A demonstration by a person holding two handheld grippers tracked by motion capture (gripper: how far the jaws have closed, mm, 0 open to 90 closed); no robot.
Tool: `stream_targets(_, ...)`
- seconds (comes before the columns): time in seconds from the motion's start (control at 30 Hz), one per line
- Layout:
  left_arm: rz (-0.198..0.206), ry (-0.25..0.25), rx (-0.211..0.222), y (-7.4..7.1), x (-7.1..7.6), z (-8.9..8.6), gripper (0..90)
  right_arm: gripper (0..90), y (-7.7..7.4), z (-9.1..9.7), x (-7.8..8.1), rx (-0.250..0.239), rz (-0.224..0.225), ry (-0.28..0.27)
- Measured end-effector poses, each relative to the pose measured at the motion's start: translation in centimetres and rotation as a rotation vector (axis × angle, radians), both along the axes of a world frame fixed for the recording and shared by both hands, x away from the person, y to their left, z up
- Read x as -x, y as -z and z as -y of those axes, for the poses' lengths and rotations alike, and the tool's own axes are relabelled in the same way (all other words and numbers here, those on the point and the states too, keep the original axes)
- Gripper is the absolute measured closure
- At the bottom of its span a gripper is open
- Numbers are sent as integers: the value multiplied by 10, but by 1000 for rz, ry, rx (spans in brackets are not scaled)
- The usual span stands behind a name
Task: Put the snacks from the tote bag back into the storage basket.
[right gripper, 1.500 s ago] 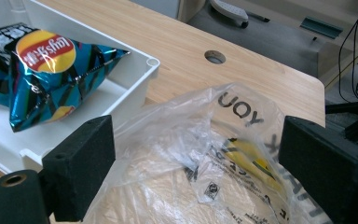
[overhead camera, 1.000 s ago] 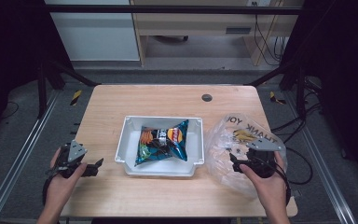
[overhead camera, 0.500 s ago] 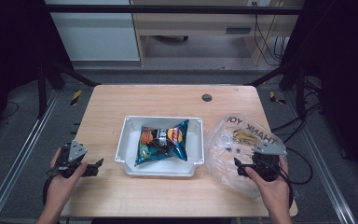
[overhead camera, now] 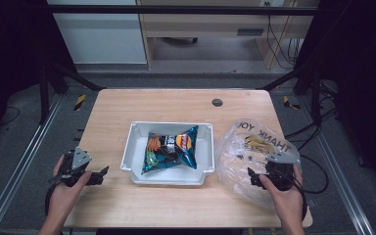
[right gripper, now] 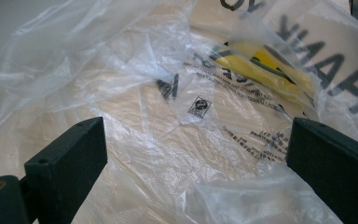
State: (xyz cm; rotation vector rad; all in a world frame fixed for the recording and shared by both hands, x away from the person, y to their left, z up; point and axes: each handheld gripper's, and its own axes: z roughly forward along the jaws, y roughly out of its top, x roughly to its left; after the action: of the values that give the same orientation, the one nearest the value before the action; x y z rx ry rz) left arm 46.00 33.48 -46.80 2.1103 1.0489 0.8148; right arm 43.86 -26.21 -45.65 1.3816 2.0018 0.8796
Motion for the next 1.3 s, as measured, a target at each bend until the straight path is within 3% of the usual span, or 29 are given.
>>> stream_targets(0.27, 1, 1, -3, 0, 0, 1, 33, 57, 4, 2, -6, 2, -22, 16)
stream_targets(0.53, 0, 4, -4, 0, 0, 1, 33, 58, -8, -11, -9, 23, 3, 0)
stream_targets(0.9, 2, -4, 0, 0, -1, -1, 33, 62, 7, -11, -28, 11, -42, 20)
stream_targets(1.3, -8, -5, -21, 2, -2, 0, 33, 63, 17, -12, -28, 10, -59, 24)
